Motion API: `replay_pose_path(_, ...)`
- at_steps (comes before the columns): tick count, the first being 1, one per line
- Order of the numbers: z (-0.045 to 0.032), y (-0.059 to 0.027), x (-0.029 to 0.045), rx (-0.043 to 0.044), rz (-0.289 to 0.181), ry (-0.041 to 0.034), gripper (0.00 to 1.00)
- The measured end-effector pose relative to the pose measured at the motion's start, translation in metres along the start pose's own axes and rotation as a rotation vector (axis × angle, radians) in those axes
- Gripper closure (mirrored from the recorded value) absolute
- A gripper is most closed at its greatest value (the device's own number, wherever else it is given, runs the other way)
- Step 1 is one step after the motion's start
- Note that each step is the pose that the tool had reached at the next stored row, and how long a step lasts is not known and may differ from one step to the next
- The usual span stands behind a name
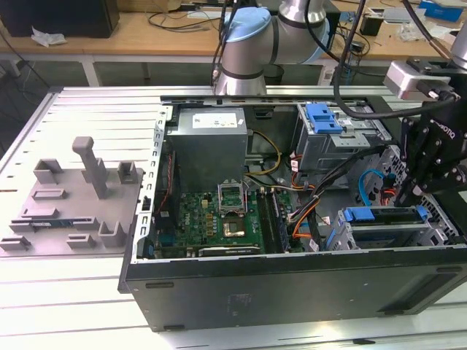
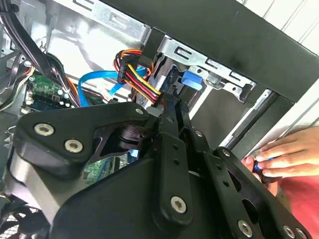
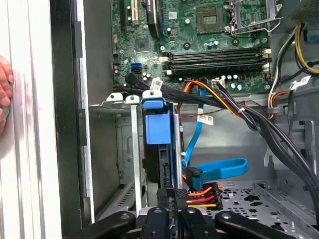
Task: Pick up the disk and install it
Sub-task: 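Insert the first disk wire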
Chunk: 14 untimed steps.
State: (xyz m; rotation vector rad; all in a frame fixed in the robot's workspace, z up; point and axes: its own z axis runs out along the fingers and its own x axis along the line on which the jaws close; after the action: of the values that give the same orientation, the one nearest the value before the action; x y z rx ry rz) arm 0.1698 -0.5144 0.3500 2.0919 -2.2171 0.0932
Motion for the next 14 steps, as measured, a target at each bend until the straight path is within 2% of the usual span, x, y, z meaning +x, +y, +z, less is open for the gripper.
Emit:
replay_pose_path(8,0.0003,0.002,0.0011,0.0036,-0.025,-0.0005,0.84)
replay_pose_path(14,0.0007,0.002,0.0026,0.0049,-0.033,-0.0049,0.84)
